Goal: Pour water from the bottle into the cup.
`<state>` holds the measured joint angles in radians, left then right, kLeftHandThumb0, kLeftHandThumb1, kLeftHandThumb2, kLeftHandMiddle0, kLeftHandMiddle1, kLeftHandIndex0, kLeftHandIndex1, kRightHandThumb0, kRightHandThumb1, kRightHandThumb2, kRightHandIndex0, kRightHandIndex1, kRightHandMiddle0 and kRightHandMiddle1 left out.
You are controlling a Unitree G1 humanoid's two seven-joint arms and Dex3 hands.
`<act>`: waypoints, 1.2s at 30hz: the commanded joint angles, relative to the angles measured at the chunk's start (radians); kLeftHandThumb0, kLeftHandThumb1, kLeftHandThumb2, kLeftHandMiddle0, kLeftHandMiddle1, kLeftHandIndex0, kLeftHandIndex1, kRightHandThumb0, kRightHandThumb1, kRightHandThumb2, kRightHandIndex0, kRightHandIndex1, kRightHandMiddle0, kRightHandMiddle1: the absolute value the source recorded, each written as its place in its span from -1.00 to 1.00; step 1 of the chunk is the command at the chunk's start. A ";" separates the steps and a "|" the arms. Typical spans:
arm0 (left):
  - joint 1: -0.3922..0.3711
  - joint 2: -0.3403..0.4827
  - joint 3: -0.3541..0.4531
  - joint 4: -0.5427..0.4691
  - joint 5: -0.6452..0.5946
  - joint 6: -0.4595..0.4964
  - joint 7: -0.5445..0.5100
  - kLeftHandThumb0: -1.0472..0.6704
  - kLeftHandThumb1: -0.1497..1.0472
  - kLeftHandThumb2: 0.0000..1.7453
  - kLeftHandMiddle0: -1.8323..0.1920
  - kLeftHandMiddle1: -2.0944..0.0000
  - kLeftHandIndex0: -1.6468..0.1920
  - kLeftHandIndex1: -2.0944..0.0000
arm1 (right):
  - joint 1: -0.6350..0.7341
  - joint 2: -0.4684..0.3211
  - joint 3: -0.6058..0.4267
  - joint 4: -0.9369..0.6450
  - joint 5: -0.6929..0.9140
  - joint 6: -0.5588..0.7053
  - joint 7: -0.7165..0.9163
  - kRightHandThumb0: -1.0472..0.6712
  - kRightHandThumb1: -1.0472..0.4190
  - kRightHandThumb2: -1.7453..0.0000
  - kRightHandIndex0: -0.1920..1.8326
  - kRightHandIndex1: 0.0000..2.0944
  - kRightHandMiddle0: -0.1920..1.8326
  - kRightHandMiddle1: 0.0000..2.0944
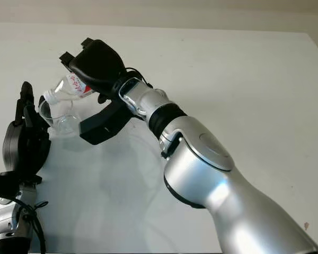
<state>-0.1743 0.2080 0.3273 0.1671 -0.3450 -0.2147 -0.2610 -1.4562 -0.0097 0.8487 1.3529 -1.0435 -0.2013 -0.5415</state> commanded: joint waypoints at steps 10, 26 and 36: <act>0.009 -0.014 -0.005 0.030 0.000 -0.001 0.001 -0.73 1.00 -0.32 1.00 1.00 1.00 1.00 | -0.058 -0.049 0.064 -0.001 -0.068 -0.014 -0.098 -0.28 -0.80 0.94 0.03 1.00 -0.44 0.50; 0.004 -0.022 -0.007 0.042 0.005 -0.012 0.004 -0.73 1.00 -0.31 1.00 1.00 1.00 1.00 | -0.059 -0.056 0.090 0.002 -0.094 -0.026 -0.217 -0.33 -0.77 0.94 0.06 1.00 -0.38 0.45; -0.005 -0.023 -0.006 0.067 0.002 -0.029 -0.006 -0.73 1.00 -0.31 1.00 1.00 1.00 1.00 | -0.032 -0.036 0.019 0.004 -0.012 -0.060 -0.241 -0.42 -0.83 0.94 0.15 1.00 -0.39 0.67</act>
<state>-0.2019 0.2050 0.3272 0.2034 -0.3425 -0.2338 -0.2622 -1.4804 -0.0547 0.9048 1.3591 -1.0879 -0.2516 -0.7850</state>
